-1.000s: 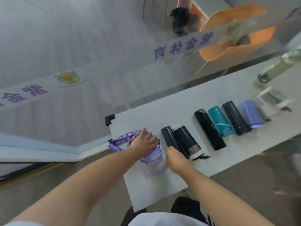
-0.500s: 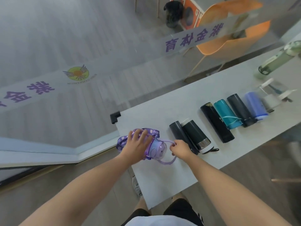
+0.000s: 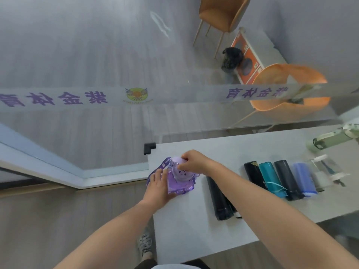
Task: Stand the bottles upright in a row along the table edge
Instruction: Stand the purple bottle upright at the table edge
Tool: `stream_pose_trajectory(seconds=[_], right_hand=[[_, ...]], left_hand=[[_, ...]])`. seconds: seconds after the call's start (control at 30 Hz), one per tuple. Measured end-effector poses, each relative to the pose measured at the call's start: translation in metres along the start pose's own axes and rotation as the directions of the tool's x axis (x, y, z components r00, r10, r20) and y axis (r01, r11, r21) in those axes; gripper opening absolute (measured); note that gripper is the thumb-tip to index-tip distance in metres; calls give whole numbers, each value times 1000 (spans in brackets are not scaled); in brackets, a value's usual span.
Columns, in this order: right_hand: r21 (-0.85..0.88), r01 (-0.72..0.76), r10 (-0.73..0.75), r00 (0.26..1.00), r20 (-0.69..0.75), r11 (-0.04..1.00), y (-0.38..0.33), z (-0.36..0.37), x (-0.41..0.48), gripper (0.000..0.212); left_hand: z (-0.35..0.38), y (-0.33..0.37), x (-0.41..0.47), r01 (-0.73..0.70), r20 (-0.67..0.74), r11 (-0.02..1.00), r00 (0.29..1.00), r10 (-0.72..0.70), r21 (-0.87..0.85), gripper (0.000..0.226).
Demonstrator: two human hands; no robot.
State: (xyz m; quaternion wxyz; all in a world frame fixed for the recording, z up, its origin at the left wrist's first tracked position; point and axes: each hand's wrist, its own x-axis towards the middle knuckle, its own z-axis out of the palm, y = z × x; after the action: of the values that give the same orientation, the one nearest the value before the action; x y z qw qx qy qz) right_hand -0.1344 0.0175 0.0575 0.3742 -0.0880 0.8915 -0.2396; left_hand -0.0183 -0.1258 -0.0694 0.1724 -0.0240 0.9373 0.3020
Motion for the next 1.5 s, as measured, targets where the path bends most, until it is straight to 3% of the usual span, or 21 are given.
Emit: stream_pose_trajectory(seconds=[0.17,0.37,0.5,0.57,0.63,0.83,1.03,1.13,1.27,1.43,1.5], right_hand=[[-275,119,-105,992,63,954,-21,-7,12,15],[-283,212,-209,977,39,935,-15,-32,25,22],[-224,199,-236,960,-152,954,7,-30,31,29],[-156,162,-202,937,-286,974,26,-27,35,24],[-113,116,-149,922,-358,987,45,-21,38,32],[14,88,-80,954,-288,996,77,10,37,52],[375,92,-48,991,-124,923,82,25,41,66],[385,125,-104,992,-74,915,84,22,44,61],[400,135,-94,988,-119,906,79,17,49,56],[395,163,-74,970,-231,904,68,15,60,68],[409,166,-63,965,-253,897,58,15,68,62]], left_hand=[[-18,-12,-8,-26,-133,999,991,20,-37,79],[-41,-8,5,5,-129,999,992,-10,-42,79],[-53,6,17,-2,-175,994,984,-17,-110,79],[-59,10,23,-3,-204,991,979,-25,-135,78],[-62,13,28,-6,-193,993,981,-17,-117,79],[-56,8,36,-32,-125,999,992,29,-19,76],[-52,6,44,-42,-127,991,992,26,-126,73],[-51,0,48,-58,-107,986,993,41,-158,75],[-48,0,53,-79,-171,977,984,45,-199,78],[-49,5,62,-131,-295,963,954,58,-234,76],[-50,3,70,-134,-331,963,942,51,-234,76]])
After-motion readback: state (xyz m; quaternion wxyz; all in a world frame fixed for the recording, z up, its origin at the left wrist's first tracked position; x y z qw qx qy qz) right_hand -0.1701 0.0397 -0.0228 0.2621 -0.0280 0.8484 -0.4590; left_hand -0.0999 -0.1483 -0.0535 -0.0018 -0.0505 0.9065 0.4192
